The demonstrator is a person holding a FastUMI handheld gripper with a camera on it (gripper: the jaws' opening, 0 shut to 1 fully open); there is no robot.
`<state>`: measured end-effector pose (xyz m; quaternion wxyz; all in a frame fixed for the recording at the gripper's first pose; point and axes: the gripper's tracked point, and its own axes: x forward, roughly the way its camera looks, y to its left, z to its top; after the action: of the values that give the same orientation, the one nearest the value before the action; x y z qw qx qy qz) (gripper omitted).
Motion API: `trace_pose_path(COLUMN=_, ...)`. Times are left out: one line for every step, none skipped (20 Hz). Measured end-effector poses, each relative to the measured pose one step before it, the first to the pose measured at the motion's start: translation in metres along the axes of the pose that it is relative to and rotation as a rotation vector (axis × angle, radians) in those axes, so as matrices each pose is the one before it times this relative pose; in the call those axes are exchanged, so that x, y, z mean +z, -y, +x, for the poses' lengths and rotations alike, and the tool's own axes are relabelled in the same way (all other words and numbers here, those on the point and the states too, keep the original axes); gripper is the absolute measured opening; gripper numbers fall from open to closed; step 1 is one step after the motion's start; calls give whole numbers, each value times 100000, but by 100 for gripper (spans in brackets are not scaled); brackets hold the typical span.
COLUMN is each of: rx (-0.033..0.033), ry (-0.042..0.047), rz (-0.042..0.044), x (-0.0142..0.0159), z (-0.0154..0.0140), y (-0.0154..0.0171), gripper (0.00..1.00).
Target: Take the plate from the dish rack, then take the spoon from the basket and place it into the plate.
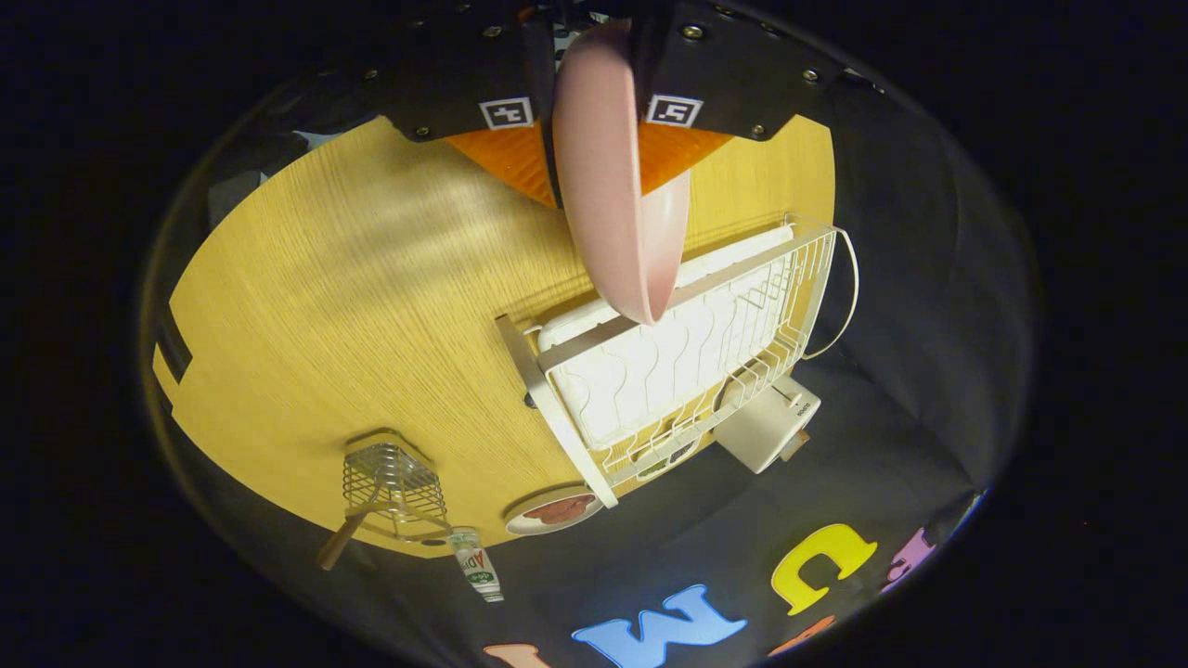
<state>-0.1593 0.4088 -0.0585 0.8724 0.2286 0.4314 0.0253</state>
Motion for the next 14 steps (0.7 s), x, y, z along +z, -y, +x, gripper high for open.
trace_pose_path(rx=-2832, ry=-356, rz=-2582, x=-203, z=85, y=677, gripper=35)
trace_pose_path(rx=123, ry=447, rz=-1403, x=36, z=52, y=74, gripper=40)
trace_pose_path(rx=-194, ry=891, rz=-1061, x=103, z=98, y=38, gripper=46)
trace_pose_path(rx=-2008, ry=696, rz=-1699, x=110, z=232, y=482, gripper=46)
trace_pose_path(rx=-3447, ry=713, rz=-2173, x=46, z=-412, y=957, gripper=65)
trace_pose_path(rx=-1830, ry=904, rz=-1604, x=239, z=-220, y=480, gripper=70)
trace_pose_path(rx=-421, ry=1024, rz=-522, x=166, z=-150, y=75, gripper=70)
trace_pose_path(rx=53, ry=1109, rz=100, x=334, z=-237, y=274, gripper=71)
trace_pose_path(rx=-1276, ry=1346, rz=98, x=408, z=-271, y=601, gripper=83)
trace_pose_path(rx=-1209, ry=2393, rz=133, x=735, z=-375, y=479, gripper=86)
trace_pose_path(rx=-982, ry=3302, rz=327, x=935, z=-577, y=459, gripper=91)
trace_pose_path(rx=-401, ry=3725, rz=608, x=1067, z=-452, y=411, gripper=95)
trace_pose_path(rx=-503, ry=3856, rz=652, x=1266, z=-487, y=418, gripper=98)
trace_pose_path(rx=-752, ry=3726, rz=274, x=1329, z=-427, y=433, gripper=98)
